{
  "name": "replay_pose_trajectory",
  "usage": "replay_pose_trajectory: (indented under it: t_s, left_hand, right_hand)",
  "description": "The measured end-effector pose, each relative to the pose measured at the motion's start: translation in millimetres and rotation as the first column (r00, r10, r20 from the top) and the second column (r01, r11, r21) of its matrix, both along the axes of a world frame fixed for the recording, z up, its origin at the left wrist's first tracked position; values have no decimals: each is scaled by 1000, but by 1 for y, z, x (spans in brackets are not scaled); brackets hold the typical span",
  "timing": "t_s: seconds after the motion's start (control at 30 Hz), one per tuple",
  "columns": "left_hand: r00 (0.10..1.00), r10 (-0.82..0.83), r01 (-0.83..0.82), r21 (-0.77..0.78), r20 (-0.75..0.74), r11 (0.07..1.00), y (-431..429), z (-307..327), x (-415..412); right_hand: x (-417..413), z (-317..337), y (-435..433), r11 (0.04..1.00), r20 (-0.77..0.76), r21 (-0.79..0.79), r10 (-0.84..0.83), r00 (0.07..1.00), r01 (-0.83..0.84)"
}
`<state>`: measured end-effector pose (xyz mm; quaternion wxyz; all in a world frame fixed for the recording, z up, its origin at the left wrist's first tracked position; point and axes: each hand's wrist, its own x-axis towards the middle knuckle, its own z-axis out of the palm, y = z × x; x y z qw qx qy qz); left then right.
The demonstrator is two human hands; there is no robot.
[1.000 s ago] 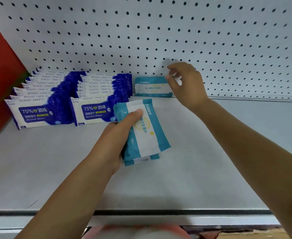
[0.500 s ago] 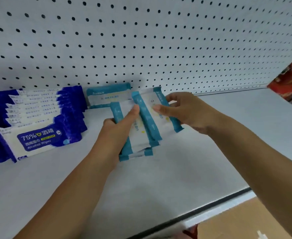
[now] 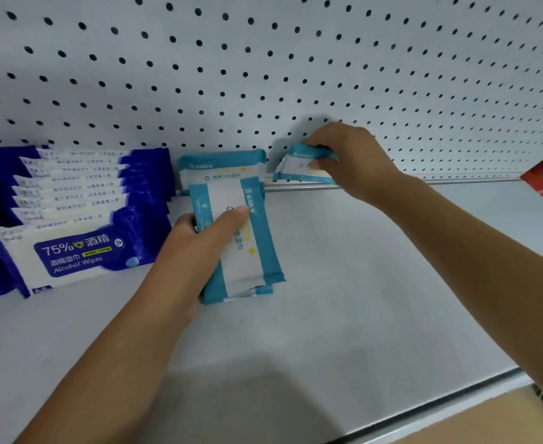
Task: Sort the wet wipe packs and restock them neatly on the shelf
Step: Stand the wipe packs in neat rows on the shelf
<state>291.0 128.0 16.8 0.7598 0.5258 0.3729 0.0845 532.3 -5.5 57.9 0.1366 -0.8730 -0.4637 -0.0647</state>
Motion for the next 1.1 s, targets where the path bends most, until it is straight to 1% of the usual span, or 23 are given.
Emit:
replay_pose_trajectory:
  t_s: [0.1, 0.17, 0.27, 0.37, 0.47, 0.5, 0.6, 0.67, 0.7, 0.73, 0.77, 0.8, 0.83, 0.87, 0.9, 0.93, 0.97, 1.0, 1.03, 1.07, 1.1]
  left_hand:
    - [1000, 6, -6, -8, 12, 1000, 1, -1, 0]
    - [1000, 5, -5, 1, 11, 1000, 0, -1, 0]
    - [1000, 9, -9, 11, -6, 1000, -1, -1, 1]
    - [1000, 12, -12, 17, -11, 1000, -1, 0, -1]
    - [1000, 10, -10, -16, -16, 1000, -2, 3, -4]
    - [1000, 12, -12, -13, -17, 1000, -1, 5, -3]
    - [1000, -1, 1, 4, -27, 1000, -4, 5, -5]
    - [1000, -19, 19, -10, -9, 1000, -6, 8, -9]
    - [1000, -9, 8, -36, -3, 999, -6, 14, -6]
    - [997, -34, 35, -19, 68, 999, -3, 14, -15]
    - [995, -5, 9, -35, 104, 999, 2, 15, -17]
    - [990, 90, -72, -154, 112, 985, 1, 16, -15]
    - [986, 132, -109, -204, 105, 973, 2, 15, -11]
    - [983, 145, -116, -222, 115, 968, 4, 16, -8]
    - [987, 119, -89, -252, 108, 964, 5, 17, -5]
    - [997, 27, -13, -196, 72, 981, 1, 15, -4]
    - [999, 40, -38, -181, 13, 983, -6, 11, -3]
    - [999, 32, -29, -200, 11, 979, -8, 8, 0]
    - [999, 4, 4, -188, 42, 982, -11, 2, -2]
    - [998, -32, 41, -158, 63, 987, -14, -2, -3]
    - [995, -58, 67, -123, 81, 990, -15, -2, 2]
  right_hand:
    - [2, -7, -2, 999, 89, -44, 24, 996, -21]
    - [1, -11, -3, 999, 114, -44, 19, 993, -14]
    - [1, -20, -5, 998, 192, -32, 51, 980, -45]
    - [0, -21, -6, 997, 175, -44, 77, 982, -70]
    - [2, -18, -5, 998, 122, -47, 36, 992, -31]
    - [2, -18, -4, 999, 134, -34, 29, 991, -25]
    - [3, -24, -2, 997, 274, 28, 62, 960, -73]
    - [3, -29, -2, 995, 259, 87, 26, 966, -50]
    - [5, -31, -3, 994, 224, 101, 6, 975, -29]
    - [5, -32, -4, 994, 185, 110, -12, 983, -8]
    - [4, -33, -5, 992, 141, 128, -34, 989, 16]
    - [1, -32, -6, 984, 77, 174, -58, 995, 43]
    - [-5, -30, -8, 965, -4, 249, -85, 996, 84]
    - [-16, -26, -10, 933, -93, 332, -110, 989, 135]
    - [-29, -21, -12, 901, -183, 385, -136, 974, 198]
    - [-45, -16, -15, 884, -278, 390, -155, 948, 259]
    - [-61, -12, -17, 887, -387, 352, -153, 909, 299]
    - [-78, -8, -19, 902, -507, 299, -126, 853, 311]
    - [-93, -5, -21, 917, -621, 251, -92, 779, 308]
    - [-107, -3, -23, 929, -702, 213, -71, 709, 304]
    - [-117, -2, -25, 938, -738, 181, -69, 671, 295]
